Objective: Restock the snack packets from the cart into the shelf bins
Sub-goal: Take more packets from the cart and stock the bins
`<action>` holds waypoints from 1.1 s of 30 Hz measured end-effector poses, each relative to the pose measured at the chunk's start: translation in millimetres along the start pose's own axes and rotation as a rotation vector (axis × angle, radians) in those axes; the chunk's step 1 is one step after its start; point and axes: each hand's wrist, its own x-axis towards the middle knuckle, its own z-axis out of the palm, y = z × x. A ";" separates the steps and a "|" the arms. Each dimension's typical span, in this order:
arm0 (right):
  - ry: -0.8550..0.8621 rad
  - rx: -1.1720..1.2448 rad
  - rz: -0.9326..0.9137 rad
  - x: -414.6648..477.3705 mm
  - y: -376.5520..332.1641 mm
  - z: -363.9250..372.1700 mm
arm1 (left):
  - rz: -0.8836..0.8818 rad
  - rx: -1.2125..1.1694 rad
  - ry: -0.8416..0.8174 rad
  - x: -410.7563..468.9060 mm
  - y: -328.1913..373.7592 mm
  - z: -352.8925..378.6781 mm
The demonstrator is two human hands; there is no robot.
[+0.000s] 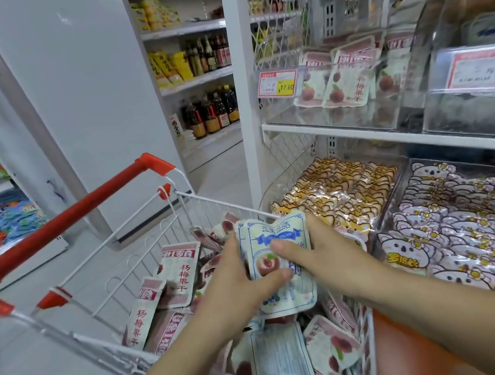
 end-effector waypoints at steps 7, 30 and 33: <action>-0.681 -0.759 0.157 6.2 34.7 -6.7 | -0.157 0.026 0.190 2.4 -13.6 -45.2; -0.429 -0.746 -0.410 3.1 -12.7 -45.4 | -0.246 -0.043 -0.053 8.8 -14.9 -41.4; -0.325 -0.653 -0.373 8.6 -15.2 -46.3 | -0.212 -0.018 -0.191 9.8 -0.7 -20.6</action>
